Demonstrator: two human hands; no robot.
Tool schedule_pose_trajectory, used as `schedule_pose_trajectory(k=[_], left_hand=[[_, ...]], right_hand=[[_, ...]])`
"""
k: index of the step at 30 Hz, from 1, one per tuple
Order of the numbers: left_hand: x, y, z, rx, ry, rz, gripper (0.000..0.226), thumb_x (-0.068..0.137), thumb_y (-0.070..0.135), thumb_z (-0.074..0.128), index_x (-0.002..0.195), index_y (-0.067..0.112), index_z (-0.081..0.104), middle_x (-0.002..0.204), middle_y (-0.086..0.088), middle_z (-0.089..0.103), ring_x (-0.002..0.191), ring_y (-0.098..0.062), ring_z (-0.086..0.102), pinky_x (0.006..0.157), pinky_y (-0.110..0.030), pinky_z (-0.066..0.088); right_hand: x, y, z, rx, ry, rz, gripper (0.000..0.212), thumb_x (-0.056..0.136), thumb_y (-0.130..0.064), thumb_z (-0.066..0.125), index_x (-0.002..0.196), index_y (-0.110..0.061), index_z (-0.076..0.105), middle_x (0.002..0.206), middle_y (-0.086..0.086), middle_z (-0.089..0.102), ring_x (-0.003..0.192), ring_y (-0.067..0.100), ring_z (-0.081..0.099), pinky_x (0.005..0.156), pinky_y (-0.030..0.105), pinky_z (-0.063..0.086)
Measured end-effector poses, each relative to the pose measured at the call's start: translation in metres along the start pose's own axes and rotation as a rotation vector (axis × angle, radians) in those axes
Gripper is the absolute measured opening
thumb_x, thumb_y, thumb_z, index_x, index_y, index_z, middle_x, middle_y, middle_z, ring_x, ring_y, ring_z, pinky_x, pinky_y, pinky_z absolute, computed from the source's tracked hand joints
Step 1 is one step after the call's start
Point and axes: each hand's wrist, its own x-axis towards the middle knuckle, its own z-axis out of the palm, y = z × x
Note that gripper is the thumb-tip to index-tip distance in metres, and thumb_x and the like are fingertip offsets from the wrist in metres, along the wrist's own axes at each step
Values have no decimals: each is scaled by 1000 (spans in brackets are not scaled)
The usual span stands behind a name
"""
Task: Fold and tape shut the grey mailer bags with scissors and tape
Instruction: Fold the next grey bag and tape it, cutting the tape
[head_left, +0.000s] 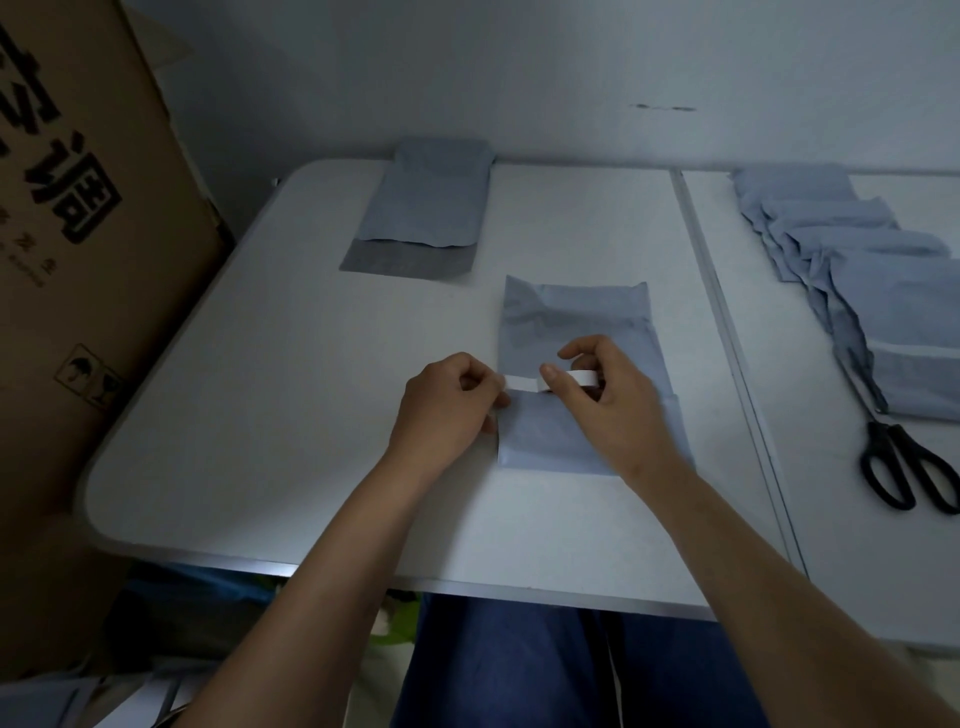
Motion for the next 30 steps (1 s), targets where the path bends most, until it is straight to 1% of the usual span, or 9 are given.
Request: schedule_pose_trajectory(k=[4,7,9,12,14,17,20,24,30], left_hand=[[2,-2,0,-1,-3,2,14,92,29,58,83,20,64,77,15,72,55,0,63,54,-3,39],[1,-3,1,35,-6,5,15,93,28,58,82,19,64,77,12,72,53,-1,61,53,-4,39],[1,-3,2,50,6,7,16,93,28,58,82,18,64,77,10,72,52,-2,61,54,-5,40],[1,-4,2,73,19,5,16,93,28,58,82,18,64,77,10,72,51,-3,62,54,-6,41],[1,-3,2,107,19,12,15,93,28,57,83,19,64,77,9,72,51,-3,62,52,-7,42],[2,-4,3,162,22,9,15,92,30,57,84,20,64,77,8,71,55,-7,64,62,-19,50],[4,-5,4,231,30,15,15,91,32,56,86,20,63,79,7,69,66,-11,64,68,-32,54],[4,-7,6,324,56,38,16,91,34,55,85,20,60,79,7,63,74,-13,60,68,-34,51],[3,-8,7,393,65,49,16,91,35,54,85,20,58,80,5,62,74,-16,59,63,-31,48]], right_hand=[[-1,1,0,19,11,2,28,83,-43,69,100,-23,60,90,-3,63,75,12,59,65,9,43],[0,-1,-1,45,2,-1,27,83,-39,70,99,-21,60,87,6,64,71,18,60,62,17,45],[0,-2,-2,34,-13,0,26,82,-37,71,99,-21,60,85,6,62,69,15,58,62,18,45],[2,-3,-2,27,-33,-1,23,82,-35,72,97,-22,60,79,3,59,63,5,52,59,13,43],[3,-3,-3,18,-55,5,23,82,-36,72,96,-23,59,78,3,58,63,3,51,59,12,42],[7,-2,-3,-29,-94,19,26,81,-41,70,97,-25,58,78,0,58,66,6,54,59,15,42],[12,-3,-1,-121,-135,-4,30,81,-47,69,99,-28,56,78,-5,60,77,11,57,64,24,44],[16,-4,4,-181,-166,-38,33,78,-51,68,99,-31,53,74,-8,60,87,18,57,69,35,50],[15,-10,4,-192,-179,-32,32,78,-49,69,99,-31,52,77,-5,59,87,11,54,61,24,42]])
